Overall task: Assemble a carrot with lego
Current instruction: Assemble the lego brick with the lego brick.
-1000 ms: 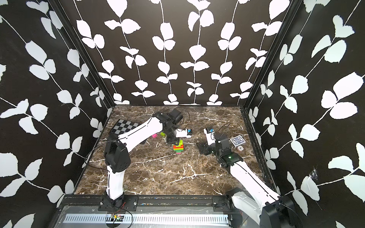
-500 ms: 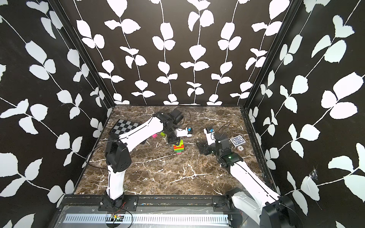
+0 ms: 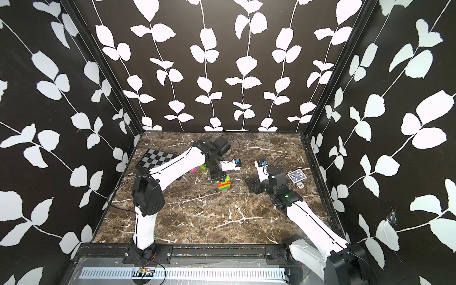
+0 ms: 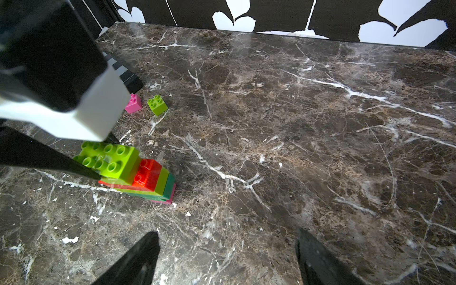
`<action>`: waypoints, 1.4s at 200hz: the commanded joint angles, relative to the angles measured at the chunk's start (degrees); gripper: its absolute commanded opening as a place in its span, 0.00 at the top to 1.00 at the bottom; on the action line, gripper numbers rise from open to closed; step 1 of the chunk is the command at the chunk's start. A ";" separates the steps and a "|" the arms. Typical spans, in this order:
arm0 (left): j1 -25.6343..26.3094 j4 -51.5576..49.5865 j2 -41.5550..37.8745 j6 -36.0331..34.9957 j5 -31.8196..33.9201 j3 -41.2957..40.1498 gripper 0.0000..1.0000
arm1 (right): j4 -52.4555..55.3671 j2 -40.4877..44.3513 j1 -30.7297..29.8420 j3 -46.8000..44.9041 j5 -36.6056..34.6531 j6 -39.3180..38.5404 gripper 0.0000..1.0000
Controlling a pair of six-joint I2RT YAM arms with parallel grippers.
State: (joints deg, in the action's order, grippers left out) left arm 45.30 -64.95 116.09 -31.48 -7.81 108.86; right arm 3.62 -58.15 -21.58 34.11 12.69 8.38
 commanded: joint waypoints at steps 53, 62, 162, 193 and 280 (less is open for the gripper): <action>0.50 -1.69 1.70 7.00 1.96 -0.11 0.76 | -2.26 -0.30 0.05 -1.58 0.33 0.32 0.13; 0.49 -1.82 1.60 7.43 2.05 -0.07 0.76 | -2.28 -0.29 0.06 -1.57 0.32 0.33 0.14; 0.99 -2.31 -0.55 12.76 3.43 1.31 0.76 | -2.30 -0.21 0.05 -1.41 0.50 0.49 0.14; 1.65 -2.21 0.34 13.84 4.09 1.18 0.76 | -2.70 -0.54 0.07 -1.67 0.62 0.67 0.13; 3.32 -1.39 0.95 18.08 7.63 -1.22 0.75 | -2.91 -0.56 0.05 -2.42 0.59 0.76 0.14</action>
State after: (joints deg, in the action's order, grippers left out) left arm 48.38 -65.43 116.36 -15.27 -1.89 109.67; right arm 3.18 -58.57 -21.58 33.28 12.75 8.62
